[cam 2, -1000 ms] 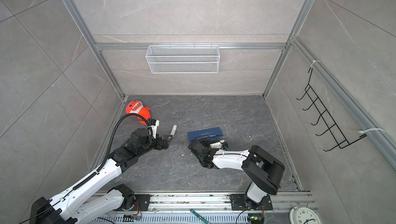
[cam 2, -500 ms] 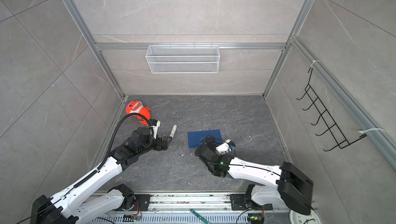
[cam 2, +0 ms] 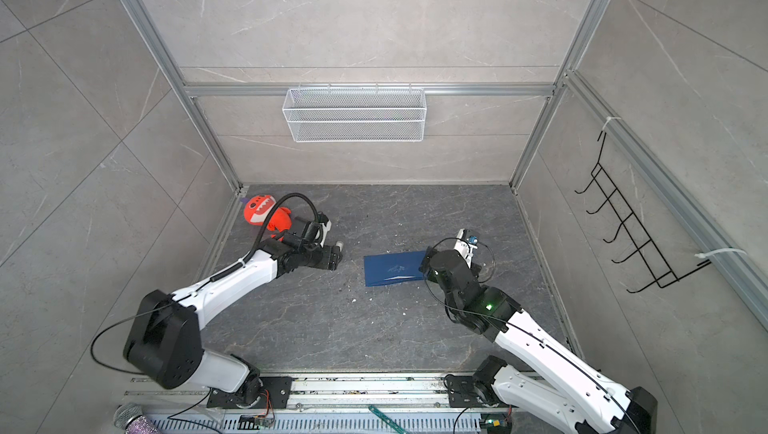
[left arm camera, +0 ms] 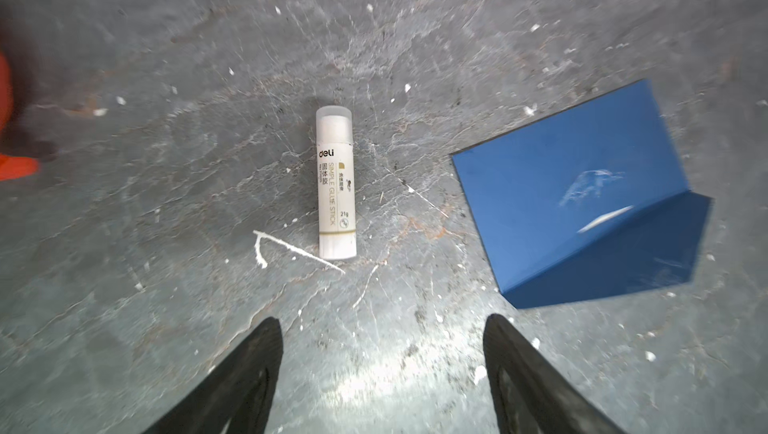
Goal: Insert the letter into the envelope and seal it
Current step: 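Grasp and lift the white glue stick with the left gripper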
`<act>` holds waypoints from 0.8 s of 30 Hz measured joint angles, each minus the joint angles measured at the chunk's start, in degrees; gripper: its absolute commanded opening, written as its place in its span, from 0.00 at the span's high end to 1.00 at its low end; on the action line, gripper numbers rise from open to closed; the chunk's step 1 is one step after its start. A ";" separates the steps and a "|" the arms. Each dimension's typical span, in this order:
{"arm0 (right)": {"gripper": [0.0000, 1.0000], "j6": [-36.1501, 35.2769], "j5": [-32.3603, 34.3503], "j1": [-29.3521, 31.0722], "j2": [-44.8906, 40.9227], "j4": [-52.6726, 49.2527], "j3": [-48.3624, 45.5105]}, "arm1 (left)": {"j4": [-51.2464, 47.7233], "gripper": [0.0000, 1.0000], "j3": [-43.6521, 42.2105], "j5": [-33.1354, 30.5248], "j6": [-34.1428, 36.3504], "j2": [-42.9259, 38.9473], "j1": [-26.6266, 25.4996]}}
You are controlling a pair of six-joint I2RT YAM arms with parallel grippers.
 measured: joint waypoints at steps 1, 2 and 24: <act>0.01 -2.16 -1.11 -0.42 0.92 -0.52 0.83 | -0.24 0.26 0.92 0.00 0.24 1.81 0.07; 0.01 -4.48 -2.51 -0.74 2.05 -0.79 1.44 | -0.55 0.26 2.08 -0.02 0.50 3.98 0.17; 0.01 -13.97 -16.26 -3.41 10.25 1.66 1.05 | -0.92 0.48 12.17 -0.13 5.07 22.16 3.82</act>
